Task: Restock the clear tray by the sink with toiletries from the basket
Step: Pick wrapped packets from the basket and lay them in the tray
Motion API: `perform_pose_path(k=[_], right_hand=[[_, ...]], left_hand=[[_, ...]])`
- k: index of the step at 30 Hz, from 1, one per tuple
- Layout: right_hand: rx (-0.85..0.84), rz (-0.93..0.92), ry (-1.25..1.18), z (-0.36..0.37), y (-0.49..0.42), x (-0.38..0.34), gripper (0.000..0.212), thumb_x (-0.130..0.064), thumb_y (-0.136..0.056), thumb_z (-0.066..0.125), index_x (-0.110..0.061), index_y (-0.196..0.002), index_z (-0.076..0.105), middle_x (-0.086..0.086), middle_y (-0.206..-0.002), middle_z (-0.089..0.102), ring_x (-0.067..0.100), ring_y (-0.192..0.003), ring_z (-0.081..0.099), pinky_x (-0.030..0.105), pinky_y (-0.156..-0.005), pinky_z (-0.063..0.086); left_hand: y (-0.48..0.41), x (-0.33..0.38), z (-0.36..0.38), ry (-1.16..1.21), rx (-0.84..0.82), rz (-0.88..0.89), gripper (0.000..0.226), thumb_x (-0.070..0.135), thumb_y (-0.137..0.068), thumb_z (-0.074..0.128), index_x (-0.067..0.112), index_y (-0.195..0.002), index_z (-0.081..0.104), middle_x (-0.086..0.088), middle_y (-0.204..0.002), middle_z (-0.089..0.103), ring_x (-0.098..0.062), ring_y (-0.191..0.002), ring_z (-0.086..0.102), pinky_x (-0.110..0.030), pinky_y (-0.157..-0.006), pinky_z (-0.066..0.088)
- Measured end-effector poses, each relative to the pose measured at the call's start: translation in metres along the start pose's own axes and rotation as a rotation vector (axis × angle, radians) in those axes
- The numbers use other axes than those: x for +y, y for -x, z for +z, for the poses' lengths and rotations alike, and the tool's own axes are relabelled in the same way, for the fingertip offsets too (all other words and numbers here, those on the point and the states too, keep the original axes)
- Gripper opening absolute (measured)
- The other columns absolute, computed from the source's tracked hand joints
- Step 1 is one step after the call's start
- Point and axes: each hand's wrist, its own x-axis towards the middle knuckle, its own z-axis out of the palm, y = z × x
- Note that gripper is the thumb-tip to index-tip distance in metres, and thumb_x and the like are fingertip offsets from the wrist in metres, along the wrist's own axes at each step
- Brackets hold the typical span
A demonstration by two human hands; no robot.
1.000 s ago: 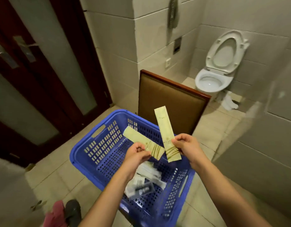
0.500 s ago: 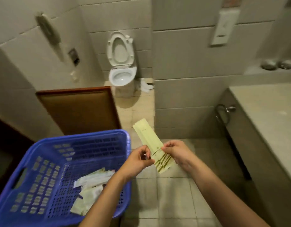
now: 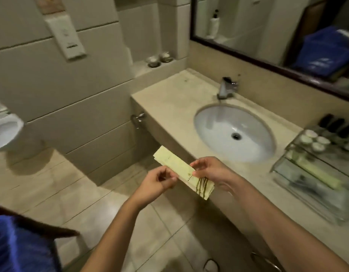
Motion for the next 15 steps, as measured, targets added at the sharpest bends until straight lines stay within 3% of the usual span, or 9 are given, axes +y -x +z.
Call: perform_pose_path(k=[2,4,6,8,11,15], right_hand=[[0.036,-0.020,0.087,-0.044,0.011,0.010,0.018,0.006,-0.083,0.061,-0.011,-0.089,0.064,0.003,-0.078,0.064,0.014,-0.073,0.060,0.021,-0.067,0.048],[0.090,-0.027,0.171,-0.089,0.026,0.021,0.017,0.006,-0.082,0.061,-0.006,-0.094,0.067,0.001,-0.075,0.063,0.012,-0.070,0.059,0.019,-0.065,0.046],[0.146,-0.022,0.236,-0.127,0.042,0.033,0.019,0.004,-0.082,0.062,-0.003,-0.099,0.067,0.001,-0.074,0.063,0.009,-0.068,0.058,0.014,-0.061,0.045],[0.182,-0.016,0.299,-0.155,0.055,0.045,0.018,0.000,-0.082,0.062,-0.008,-0.098,0.067,-0.001,-0.078,0.064,0.007,-0.070,0.058,0.011,-0.059,0.043],[0.250,0.010,0.365,-0.189,0.074,0.067,0.018,-0.005,-0.083,0.063,-0.019,-0.094,0.067,-0.007,-0.082,0.063,0.009,-0.078,0.059,0.021,-0.071,0.048],[0.383,0.106,0.336,-0.221,0.097,0.094,0.018,-0.008,-0.083,0.065,-0.022,-0.095,0.068,-0.003,-0.093,0.065,0.013,-0.089,0.061,0.031,-0.084,0.052]], left_hand=[[-0.025,0.012,0.018,-0.097,0.086,0.069,0.019,0.001,-0.082,0.067,0.017,-0.075,0.060,0.002,-0.067,0.054,-0.010,-0.063,0.050,-0.031,-0.067,0.045],[-0.055,0.026,0.044,-0.424,0.135,0.204,0.017,0.015,-0.080,0.071,0.025,-0.086,0.059,0.007,-0.075,0.053,-0.007,-0.069,0.050,-0.029,-0.069,0.044],[-0.079,0.047,0.076,-0.841,0.050,0.396,0.031,0.032,-0.082,0.067,0.028,-0.111,0.057,0.009,-0.099,0.053,-0.010,-0.095,0.052,-0.029,-0.083,0.045],[-0.100,0.063,0.110,-1.062,-0.108,0.505,0.050,0.044,-0.086,0.058,0.028,-0.132,0.047,0.003,-0.124,0.049,-0.016,-0.119,0.044,-0.031,-0.096,0.039],[-0.136,0.079,0.163,-1.160,-0.348,0.431,0.049,0.048,-0.093,0.045,0.026,-0.136,0.043,0.000,-0.133,0.049,-0.021,-0.126,0.041,-0.035,-0.101,0.038],[-0.173,0.091,0.215,-0.915,-0.685,0.223,0.025,0.036,-0.096,0.047,0.017,-0.107,0.060,0.001,-0.101,0.059,-0.013,-0.090,0.054,-0.025,-0.074,0.041]])
